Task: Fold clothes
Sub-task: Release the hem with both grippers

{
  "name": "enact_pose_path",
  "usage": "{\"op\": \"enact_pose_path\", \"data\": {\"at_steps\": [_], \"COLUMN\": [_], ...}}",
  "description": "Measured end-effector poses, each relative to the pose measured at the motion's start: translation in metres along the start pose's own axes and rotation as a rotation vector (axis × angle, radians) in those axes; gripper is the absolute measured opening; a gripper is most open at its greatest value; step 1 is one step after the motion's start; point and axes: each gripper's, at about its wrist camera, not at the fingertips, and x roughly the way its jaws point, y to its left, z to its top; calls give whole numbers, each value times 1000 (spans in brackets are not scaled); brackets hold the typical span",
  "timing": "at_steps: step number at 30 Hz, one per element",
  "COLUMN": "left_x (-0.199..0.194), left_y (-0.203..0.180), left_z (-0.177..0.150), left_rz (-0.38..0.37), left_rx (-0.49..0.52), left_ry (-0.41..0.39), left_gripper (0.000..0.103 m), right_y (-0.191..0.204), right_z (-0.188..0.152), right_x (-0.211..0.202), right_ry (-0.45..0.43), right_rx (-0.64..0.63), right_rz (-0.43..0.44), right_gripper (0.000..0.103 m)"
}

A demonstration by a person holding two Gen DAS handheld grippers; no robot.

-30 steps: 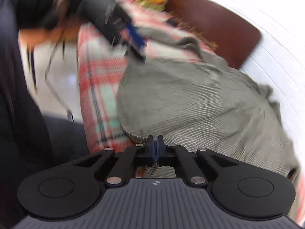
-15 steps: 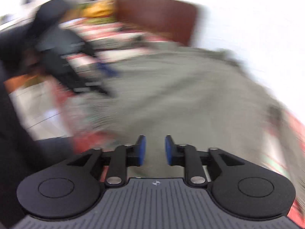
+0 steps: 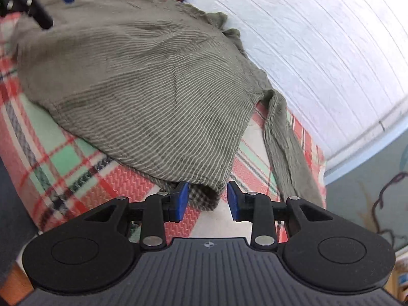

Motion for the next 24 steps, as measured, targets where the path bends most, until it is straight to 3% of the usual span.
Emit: {"op": "enact_pose_path", "data": {"at_steps": [5, 7, 13, 19, 21, 24], "left_x": [3, 4, 9, -6, -17, -30], "left_y": [11, 12, 22, 49, 65, 93], "left_z": [-2, -2, -14, -32, -40, -54], "left_rz": [22, 28, 53, 121, 167, 218], "left_rx": [-54, -56, -69, -155, -207, -331], "left_ry": [15, 19, 70, 83, 81, 89], "left_gripper": [74, 74, 76, 76, 77, 77], "right_y": [7, 3, -32, -24, -28, -52], "right_z": [1, 4, -7, -18, -19, -25], "right_x": [8, 10, 6, 14, 8, -7], "right_ry": [-40, -46, 21, 71, 72, 54], "right_rx": [-73, -45, 144, 106, 105, 232], "right_rz": [-17, -17, -87, -35, -4, 62], "right_gripper": [33, 1, 3, 3, 9, 15]}}
